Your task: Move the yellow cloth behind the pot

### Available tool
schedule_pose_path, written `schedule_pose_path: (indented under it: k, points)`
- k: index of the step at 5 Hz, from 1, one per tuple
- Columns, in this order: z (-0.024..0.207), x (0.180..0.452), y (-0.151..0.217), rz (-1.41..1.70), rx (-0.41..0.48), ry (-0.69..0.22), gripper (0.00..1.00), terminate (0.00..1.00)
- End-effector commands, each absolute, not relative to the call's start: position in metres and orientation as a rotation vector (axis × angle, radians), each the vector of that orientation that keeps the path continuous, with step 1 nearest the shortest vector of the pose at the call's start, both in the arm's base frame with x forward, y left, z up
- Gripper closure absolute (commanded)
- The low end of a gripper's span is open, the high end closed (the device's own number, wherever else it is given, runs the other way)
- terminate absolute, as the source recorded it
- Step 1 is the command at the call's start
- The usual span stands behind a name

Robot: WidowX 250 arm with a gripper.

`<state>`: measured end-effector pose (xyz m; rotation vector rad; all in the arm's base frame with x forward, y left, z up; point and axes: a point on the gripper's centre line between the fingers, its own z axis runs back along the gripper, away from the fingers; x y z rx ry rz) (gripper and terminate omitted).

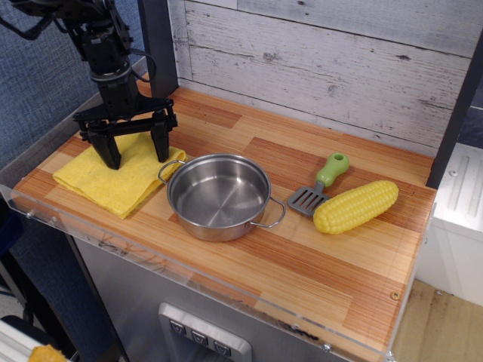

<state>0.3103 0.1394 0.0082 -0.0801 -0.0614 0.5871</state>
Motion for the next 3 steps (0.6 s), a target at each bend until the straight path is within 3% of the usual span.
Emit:
schedule_pose_path:
  k: [1, 3]
  points:
    - [-0.003, 0.335, 0.109, 0.517, -0.126, -0.099, 0.00, 0.00]
    - [-0.006, 0.358, 0.070, 0.411, -0.160, -0.094, 0.00, 0.00]
